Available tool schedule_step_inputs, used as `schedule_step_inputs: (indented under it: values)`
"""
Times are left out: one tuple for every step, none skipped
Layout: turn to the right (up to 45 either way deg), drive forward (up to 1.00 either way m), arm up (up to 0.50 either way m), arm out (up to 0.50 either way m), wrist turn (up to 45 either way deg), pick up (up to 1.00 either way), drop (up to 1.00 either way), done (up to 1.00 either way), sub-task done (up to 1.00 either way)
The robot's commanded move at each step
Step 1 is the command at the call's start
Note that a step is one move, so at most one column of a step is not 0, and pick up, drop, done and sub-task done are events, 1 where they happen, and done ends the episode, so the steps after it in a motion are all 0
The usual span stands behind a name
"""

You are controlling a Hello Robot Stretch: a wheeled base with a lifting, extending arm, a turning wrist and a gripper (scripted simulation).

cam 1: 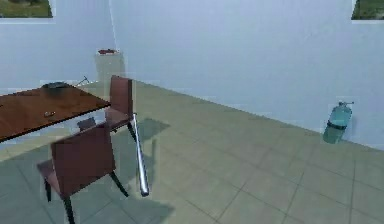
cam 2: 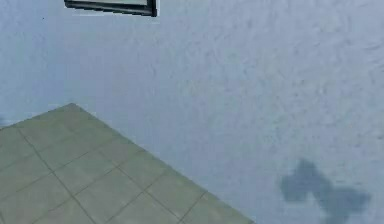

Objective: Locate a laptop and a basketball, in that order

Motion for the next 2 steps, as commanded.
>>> schedule_step_inputs:
  values:
    - [0.0, 1.00, 0.00, 0.00, 0.0, 0.00, 0.00, 0.00, 0.00]
    - [0.0, 0.20, 0.00, 0.00, 0.0, 0.00, 0.00, 0.00, 0.00]
